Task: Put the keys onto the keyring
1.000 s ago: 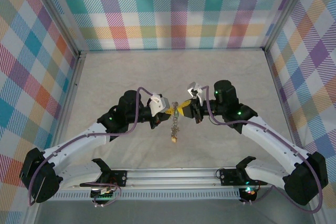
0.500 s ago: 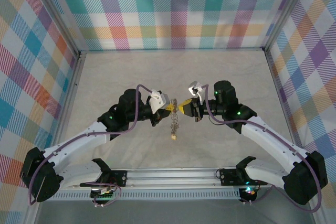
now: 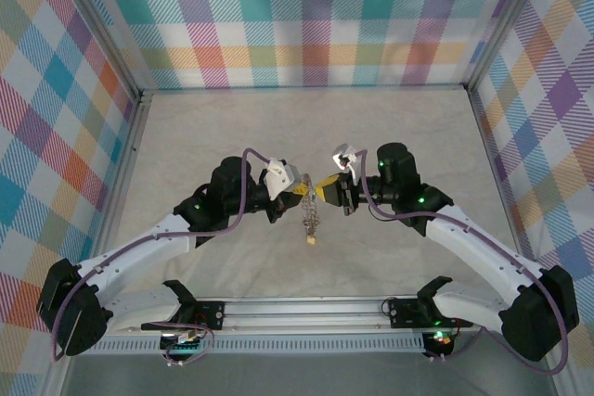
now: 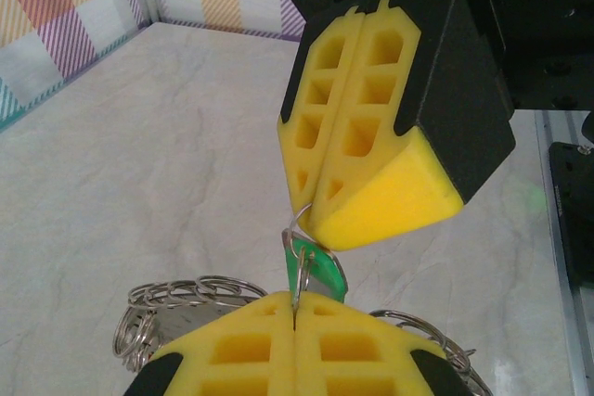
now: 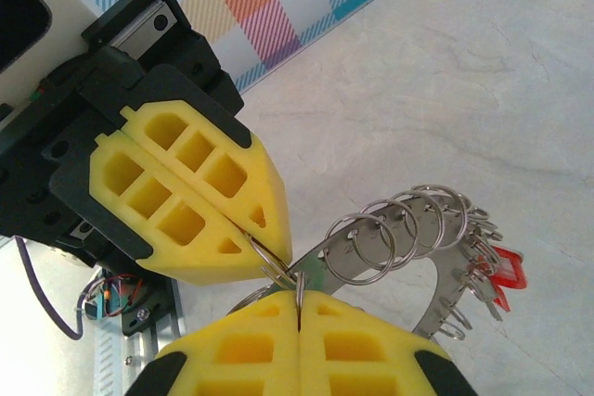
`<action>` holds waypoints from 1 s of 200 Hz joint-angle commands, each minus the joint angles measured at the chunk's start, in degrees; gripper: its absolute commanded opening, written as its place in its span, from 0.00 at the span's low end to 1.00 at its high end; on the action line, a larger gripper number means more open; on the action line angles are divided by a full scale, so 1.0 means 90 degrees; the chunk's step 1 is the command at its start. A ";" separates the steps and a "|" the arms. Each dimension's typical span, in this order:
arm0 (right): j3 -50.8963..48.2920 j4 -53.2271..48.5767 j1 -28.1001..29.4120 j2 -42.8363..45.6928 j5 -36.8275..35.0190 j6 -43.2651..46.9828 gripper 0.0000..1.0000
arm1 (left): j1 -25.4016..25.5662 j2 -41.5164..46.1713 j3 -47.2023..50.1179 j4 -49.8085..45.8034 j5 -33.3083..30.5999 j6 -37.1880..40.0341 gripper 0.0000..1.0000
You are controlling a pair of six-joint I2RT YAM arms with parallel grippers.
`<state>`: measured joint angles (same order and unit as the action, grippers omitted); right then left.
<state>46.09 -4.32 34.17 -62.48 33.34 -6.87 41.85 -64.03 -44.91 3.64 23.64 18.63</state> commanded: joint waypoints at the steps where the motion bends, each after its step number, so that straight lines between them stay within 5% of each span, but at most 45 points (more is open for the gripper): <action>1: 0.0048 -0.0016 0.0087 0.0045 0.0055 0.0051 0.00 | -0.0042 0.0102 -0.0246 0.0230 -0.0223 -0.0094 0.00; 89: -0.0111 0.0221 0.0138 0.0042 0.0299 0.0096 0.00 | -0.0041 0.0122 -0.0211 0.0274 -0.0329 -0.0096 0.00; 200: 0.0355 0.0389 0.0168 -0.0434 -0.0124 -0.1134 0.00 | -0.0043 0.0135 -0.0181 0.0338 -0.0076 -0.0169 0.00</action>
<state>46.11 -2.39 35.35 -65.95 32.56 -13.02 41.85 -64.49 -44.95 3.33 21.37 17.52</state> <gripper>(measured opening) 0.051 0.049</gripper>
